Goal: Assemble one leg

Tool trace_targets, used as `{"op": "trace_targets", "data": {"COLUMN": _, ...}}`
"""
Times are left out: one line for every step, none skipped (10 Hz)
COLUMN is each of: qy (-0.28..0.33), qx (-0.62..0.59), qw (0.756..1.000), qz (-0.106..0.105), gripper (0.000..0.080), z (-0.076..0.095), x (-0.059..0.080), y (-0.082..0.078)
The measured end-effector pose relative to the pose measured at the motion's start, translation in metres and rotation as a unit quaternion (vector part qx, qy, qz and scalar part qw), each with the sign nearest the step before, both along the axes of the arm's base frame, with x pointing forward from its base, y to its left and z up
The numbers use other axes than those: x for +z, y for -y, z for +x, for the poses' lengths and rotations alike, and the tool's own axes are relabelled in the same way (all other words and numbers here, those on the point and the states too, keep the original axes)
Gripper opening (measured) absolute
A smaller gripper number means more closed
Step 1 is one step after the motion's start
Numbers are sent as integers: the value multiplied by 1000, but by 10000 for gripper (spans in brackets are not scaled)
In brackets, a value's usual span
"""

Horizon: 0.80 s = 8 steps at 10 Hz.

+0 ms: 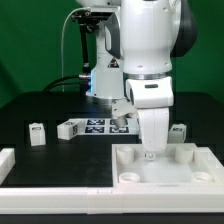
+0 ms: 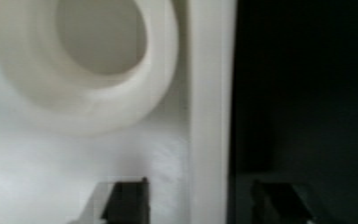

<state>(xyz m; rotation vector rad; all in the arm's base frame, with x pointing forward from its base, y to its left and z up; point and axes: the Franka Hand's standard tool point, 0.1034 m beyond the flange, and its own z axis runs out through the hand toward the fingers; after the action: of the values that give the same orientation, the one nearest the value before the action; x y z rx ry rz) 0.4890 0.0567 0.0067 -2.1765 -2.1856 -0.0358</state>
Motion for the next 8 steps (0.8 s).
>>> {"op": "trace_targets", "data": {"qy": 0, "qx": 0, "qw": 1000, "qz": 0, "gripper": 472, "z": 0, "x": 0, "y": 0}}
{"op": "trace_targets", "data": {"qy": 0, "qx": 0, "qw": 1000, "qz": 0, "gripper": 472, "z": 0, "x": 0, "y": 0}}
{"op": "trace_targets", "data": {"qy": 0, "qx": 0, "qw": 1000, "qz": 0, "gripper": 609, "z": 0, "x": 0, "y": 0}}
{"op": "trace_targets", "data": {"qy": 0, "qx": 0, "qw": 1000, "qz": 0, "gripper": 638, "z": 0, "x": 0, "y": 0}}
{"op": "trace_targets", "data": {"qy": 0, "qx": 0, "qw": 1000, "qz": 0, "gripper": 638, "z": 0, "x": 0, "y": 0}}
{"op": "trace_targets", "data": {"qy": 0, "qx": 0, "qw": 1000, "qz": 0, "gripper": 647, "z": 0, "x": 0, "y": 0}}
{"op": "trace_targets", "data": {"qy": 0, "qx": 0, "qw": 1000, "qz": 0, "gripper": 647, "z": 0, "x": 0, "y": 0}}
{"op": "trace_targets", "data": {"qy": 0, "qx": 0, "qw": 1000, "qz": 0, "gripper": 649, "z": 0, "x": 0, "y": 0}}
